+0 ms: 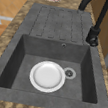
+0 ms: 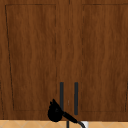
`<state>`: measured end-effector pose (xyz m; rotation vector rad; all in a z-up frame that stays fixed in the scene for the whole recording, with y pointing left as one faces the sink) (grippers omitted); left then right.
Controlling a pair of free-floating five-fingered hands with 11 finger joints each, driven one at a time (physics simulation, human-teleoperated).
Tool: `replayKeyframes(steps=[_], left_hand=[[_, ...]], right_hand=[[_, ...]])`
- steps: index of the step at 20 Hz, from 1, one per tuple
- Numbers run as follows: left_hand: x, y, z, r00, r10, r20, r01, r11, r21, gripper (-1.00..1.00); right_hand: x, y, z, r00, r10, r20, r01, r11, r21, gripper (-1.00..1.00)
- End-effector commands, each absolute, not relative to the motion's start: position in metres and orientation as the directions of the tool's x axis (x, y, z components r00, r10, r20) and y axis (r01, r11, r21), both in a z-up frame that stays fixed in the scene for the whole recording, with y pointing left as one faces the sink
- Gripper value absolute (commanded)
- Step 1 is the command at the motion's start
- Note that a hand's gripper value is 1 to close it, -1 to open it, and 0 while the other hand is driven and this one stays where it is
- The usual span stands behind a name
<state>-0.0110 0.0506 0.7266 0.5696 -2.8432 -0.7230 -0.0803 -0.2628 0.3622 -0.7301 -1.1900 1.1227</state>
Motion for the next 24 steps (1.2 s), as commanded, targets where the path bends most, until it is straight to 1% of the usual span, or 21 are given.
replayKeyframes(steps=[1,5,7,10,14,20,24], left_hand=[[-0.007,0.047,0.729,-0.888,-0.454,0.078,-0.386,0.826,0.411,-1.0],[-0.002,0.062,0.737,-0.902,-0.408,0.145,-0.323,0.857,0.402,-1.0],[-0.003,0.065,0.736,-0.897,-0.417,0.147,-0.334,0.857,0.393,-1.0],[0.001,0.079,0.736,-0.912,-0.387,0.137,-0.313,0.871,0.378,-1.0],[-0.002,0.074,0.737,-0.882,-0.445,0.158,-0.362,0.852,0.379,-1.0],[-0.007,0.074,0.742,-0.872,-0.47,0.137,-0.398,0.843,0.362,-1.0],[-0.009,0.074,0.746,-0.867,-0.483,0.125,-0.413,0.835,0.363,-1.0]], right_hand=[[-0.08,-0.263,0.362,-0.016,0.941,0.337,-0.282,0.319,-0.905,0.0],[-0.08,-0.263,0.362,-0.016,0.941,0.337,-0.282,0.319,-0.905,0.0],[-0.08,-0.263,0.362,-0.016,0.941,0.337,-0.282,0.319,-0.905,0.0],[-0.08,-0.263,0.362,-0.016,0.941,0.337,-0.282,0.319,-0.905,0.0],[-0.08,-0.263,0.362,-0.016,0.941,0.337,-0.282,0.319,-0.905,0.0],[-0.08,-0.263,0.362,-0.016,0.941,0.337,-0.282,0.319,-0.905,0.0],[-0.08,-0.263,0.362,-0.016,0.941,0.337,-0.282,0.319,-0.905,0.0]])
